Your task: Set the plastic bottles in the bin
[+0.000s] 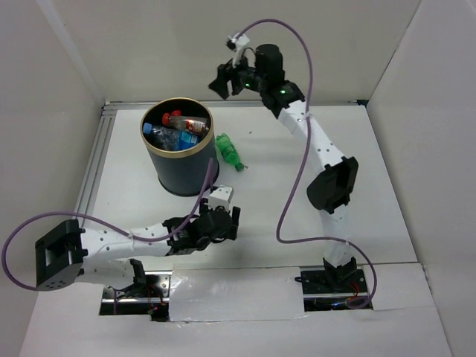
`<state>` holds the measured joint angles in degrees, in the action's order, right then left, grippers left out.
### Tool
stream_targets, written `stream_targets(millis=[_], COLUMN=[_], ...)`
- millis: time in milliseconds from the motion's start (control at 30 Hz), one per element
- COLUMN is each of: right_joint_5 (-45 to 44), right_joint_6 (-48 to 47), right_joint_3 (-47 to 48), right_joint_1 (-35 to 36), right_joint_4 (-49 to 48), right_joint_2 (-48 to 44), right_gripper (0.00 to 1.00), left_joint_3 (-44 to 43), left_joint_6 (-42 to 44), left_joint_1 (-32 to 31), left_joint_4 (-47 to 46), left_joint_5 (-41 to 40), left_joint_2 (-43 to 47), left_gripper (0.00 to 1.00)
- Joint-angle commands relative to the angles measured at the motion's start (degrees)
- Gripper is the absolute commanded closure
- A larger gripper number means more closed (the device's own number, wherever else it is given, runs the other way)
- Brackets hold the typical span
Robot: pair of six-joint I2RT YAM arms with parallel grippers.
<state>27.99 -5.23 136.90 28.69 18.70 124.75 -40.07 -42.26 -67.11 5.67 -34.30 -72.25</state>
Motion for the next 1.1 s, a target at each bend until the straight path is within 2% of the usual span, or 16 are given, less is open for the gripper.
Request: stream_targets(millis=[0,33,67,133,167,267,300,333,500,833,900,933,1033,1067], right_joint_5=[-7.94,-9.25,-10.14,-9.36,-9.36,-5.41,-4.79,-4.78,-3.21,-0.31,-1.26,-1.79,-2.68,-1.63], right_joint_6=[-1.7,-2.23,-3.28,-3.82,-4.34,-6.18,-6.19,-6.19,-6.19,-5.66,-5.66,-5.66,-5.66,-6.19], right_joint_3=[-8.54,-11.02,-13.04,-17.18,-17.72,-18.25,-18.25,-17.73,-15.79,-14.46,-16.13,-16.84,-19.56,-20.09], right_joint_1=[-4.34,-4.34,-4.86,-4.87,-5.39,-5.4,-5.4,-5.4,-4.78,-1.79,-1.79,-1.79,-1.79,-2.58], right_joint_4=[6.87,7.57,8.36,8.9,10.38,12.76,12.77,13.29,13.9,13.91,13.91,13.3,13.29,13.29], right_joint_2=[-5.31,-6.18,-6.71,-6.71,-5.06,-1.27,-0.31,0.66,7.6,15.52,15.52,15.52,13.87,13.07], right_gripper=[0.33,0.46,0.52,0.55,0.47,0.26,0.23,0.21,0.15,0.14,0.19,0.28,0.48,0.64], left_joint_3=[2.27,3.93,4.73,6.4,6.41,6.42,6.41,6.41,5.89,4.74,4.13,4.13,4.13,4.13], left_joint_6=[-5.36,-6.42,-7.3,-10.03,-10.64,-12.93,-12.93,-13.63,-16.09,-19.17,-19.7,-20.31,-20.93,-20.93], left_joint_1=[-0.56,-0.56,-0.56,-0.56,-0.56,-0.56,-0.56,-0.56,-1.09,-1.62,-2.14,-2.15,-2.15,-2.15], left_joint_4=[2.58,3.29,4.77,6.62,7.33,12.24,13.04,13.83,17.61,23.32,23.95,23.95,23.95,23.95], left_joint_5=[-1.29,-1.29,-1.29,-1.99,-2.69,-4.01,-4.02,-4.54,-5.07,-5.6,-6.21,-6.21,-6.21,-6.21], left_joint_2=[4.47,7.01,8.34,11.5,12.39,14.76,14.77,15.55,16.79,18.11,17.49,17.49,16.96,16.44], left_gripper=[0.22,0.27,0.41,0.44,0.4,0.09,0.09,0.03,0.02,0.02,0.02,0.02,0.02,0.02])
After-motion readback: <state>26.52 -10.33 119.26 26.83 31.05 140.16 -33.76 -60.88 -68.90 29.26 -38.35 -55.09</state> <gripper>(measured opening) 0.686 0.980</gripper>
